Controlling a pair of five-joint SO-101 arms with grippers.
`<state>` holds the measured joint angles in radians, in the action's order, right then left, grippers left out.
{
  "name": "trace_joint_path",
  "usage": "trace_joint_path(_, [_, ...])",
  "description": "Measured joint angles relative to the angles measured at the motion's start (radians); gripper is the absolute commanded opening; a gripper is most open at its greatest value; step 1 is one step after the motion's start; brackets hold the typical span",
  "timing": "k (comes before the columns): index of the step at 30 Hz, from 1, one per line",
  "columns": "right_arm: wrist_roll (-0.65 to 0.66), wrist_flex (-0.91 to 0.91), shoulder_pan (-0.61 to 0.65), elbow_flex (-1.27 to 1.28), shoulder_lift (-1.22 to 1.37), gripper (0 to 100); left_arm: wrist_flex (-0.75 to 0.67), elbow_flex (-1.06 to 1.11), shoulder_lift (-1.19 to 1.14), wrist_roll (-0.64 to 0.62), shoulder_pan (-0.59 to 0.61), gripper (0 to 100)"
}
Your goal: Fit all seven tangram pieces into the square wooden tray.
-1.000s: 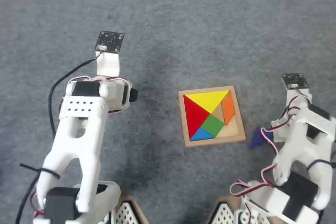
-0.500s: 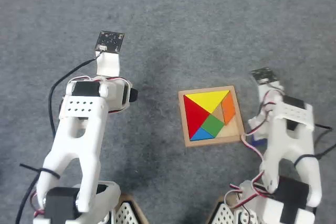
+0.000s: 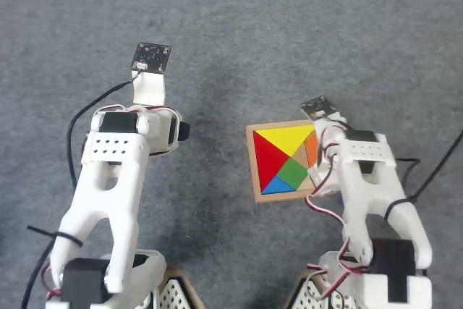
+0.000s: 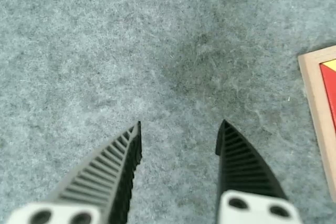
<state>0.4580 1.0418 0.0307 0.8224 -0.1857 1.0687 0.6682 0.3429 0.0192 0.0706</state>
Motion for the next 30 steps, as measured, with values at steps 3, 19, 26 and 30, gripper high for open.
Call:
trace_joint_path(3, [-0.008, 0.000, -0.034, -0.002, 0.002, 18.8, 0.000, 0.000, 0.000, 0.000, 0.000, 23])
trace_joint_path(19, [-0.029, -0.101, -0.522, -0.015, 0.034, 18.8, 0.000, 0.000, 0.000, 0.000, 0.000, 23])
trace_joint_path(26, [-0.015, 0.021, -0.531, -0.032, -0.115, 18.8, 0.000, 0.000, 0.000, 0.000, 0.000, 23])
trace_joint_path(30, [0.100, 0.106, -0.453, 0.009, -0.239, 21.8, 0.000, 0.008, 0.000, 0.000, 0.000, 23])
